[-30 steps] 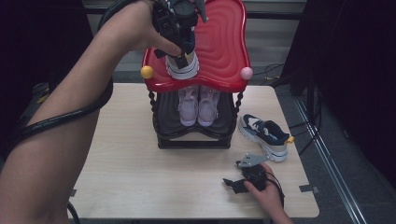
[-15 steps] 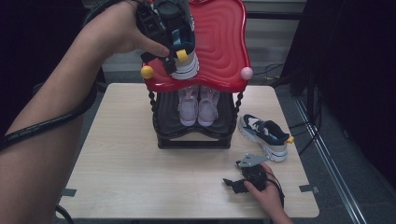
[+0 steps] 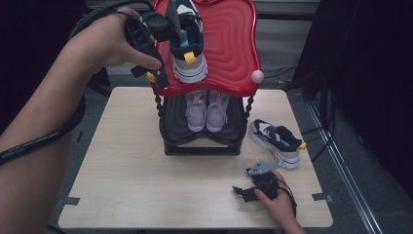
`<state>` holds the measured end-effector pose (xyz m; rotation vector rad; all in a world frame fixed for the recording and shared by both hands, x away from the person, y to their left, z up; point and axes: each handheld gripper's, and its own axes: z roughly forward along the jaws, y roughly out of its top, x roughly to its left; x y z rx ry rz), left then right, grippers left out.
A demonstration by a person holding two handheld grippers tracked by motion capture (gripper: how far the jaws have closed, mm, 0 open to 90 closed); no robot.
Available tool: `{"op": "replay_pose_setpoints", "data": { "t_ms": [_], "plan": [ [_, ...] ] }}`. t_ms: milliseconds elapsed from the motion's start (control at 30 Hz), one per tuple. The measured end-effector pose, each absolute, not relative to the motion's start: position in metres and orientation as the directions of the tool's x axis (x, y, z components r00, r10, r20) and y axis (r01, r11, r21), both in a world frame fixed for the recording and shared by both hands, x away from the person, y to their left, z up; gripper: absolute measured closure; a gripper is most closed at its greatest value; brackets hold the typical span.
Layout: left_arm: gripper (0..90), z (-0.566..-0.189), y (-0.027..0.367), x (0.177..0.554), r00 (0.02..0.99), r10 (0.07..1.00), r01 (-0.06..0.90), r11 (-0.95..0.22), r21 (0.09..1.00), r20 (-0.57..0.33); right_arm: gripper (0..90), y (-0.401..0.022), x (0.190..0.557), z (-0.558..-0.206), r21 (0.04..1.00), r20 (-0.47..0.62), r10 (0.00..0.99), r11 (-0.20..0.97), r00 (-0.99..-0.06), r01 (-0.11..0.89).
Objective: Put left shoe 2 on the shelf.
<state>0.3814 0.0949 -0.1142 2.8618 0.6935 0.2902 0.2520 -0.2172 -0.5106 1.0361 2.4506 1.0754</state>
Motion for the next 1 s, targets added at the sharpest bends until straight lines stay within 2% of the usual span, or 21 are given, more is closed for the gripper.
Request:
{"op": "replay_pose_setpoints", "data": {
  "t_ms": [267,700,1000],
  "plan": [
    [17.1,-0.134,0.115,0.378,0.867,0.488,0.462,-0.862,0.209,0.095,13.8,-0.217,0.252,-0.510,0.724,0.036,0.706,0.470,-0.707,0.506],
    [17.3,-0.158,0.143,0.370,0.848,0.524,0.512,-0.849,0.131,0.084,13.8,-0.217,0.252,-0.510,0.723,0.035,0.706,0.471,-0.707,0.506],
    [17.3,-0.185,0.158,0.365,0.839,0.540,0.532,-0.839,0.113,0.066,13.8,-0.217,0.252,-0.510,0.722,0.036,0.706,0.471,-0.707,0.507]
  ]
}}
